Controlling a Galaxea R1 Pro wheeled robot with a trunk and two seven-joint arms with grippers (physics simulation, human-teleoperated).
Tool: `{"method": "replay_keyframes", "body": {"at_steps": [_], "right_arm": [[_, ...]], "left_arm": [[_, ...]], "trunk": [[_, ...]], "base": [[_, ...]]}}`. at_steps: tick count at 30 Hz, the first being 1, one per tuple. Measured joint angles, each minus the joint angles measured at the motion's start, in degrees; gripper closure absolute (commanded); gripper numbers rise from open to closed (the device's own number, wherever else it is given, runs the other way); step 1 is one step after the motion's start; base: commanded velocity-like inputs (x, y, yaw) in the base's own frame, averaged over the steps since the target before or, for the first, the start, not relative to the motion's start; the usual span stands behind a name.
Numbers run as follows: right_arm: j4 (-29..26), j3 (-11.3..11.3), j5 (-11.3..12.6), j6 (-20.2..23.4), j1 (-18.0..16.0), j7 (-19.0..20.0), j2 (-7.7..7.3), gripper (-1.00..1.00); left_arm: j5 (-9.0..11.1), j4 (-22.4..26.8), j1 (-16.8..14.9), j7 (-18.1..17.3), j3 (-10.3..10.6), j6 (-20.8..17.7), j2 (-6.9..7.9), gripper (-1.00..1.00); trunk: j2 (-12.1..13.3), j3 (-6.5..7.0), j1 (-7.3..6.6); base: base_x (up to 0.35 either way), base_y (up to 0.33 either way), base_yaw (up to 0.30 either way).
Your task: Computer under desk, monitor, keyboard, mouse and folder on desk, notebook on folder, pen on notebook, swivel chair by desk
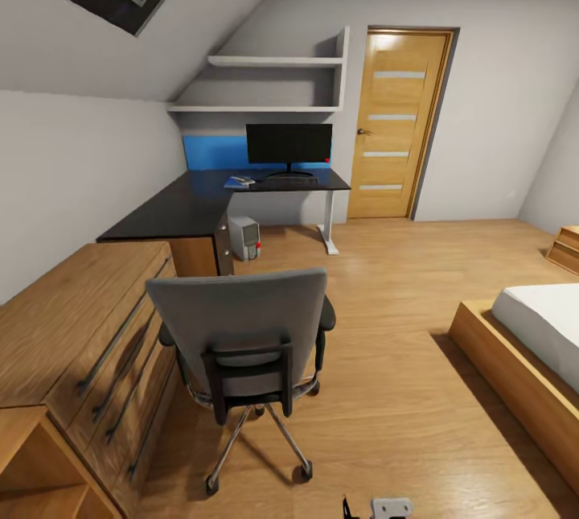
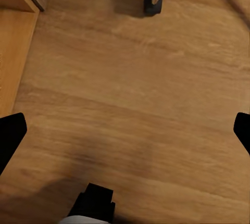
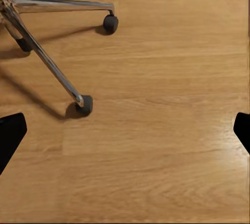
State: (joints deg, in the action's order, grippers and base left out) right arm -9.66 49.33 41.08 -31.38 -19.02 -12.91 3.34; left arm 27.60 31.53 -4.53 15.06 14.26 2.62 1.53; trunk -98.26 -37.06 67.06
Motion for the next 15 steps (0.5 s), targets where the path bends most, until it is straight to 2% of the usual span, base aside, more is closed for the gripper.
{"method": "replay_keyframes", "body": {"at_steps": [6, 15], "right_arm": [[1.3, 0.0, -0.1, 0.0, 0.0, 0.0, 0.09, -1.00], [1.3, 0.0, -0.1, 0.0, 0.0, 0.0, -0.04, -1.00]], "left_arm": [[0.0, -0.5, 0.0, 0.0, 0.0, 0.2, 0.00, -1.00], [0.0, -0.5, 0.0, 0.0, -0.1, 0.2, -0.10, -1.00]], "trunk": [[-2.4, -1.08, 1.32], [-6.0, -2.69, 3.30]], "base": [[0.000, 0.000, 0.043], [0.000, 0.000, 0.240]]}}
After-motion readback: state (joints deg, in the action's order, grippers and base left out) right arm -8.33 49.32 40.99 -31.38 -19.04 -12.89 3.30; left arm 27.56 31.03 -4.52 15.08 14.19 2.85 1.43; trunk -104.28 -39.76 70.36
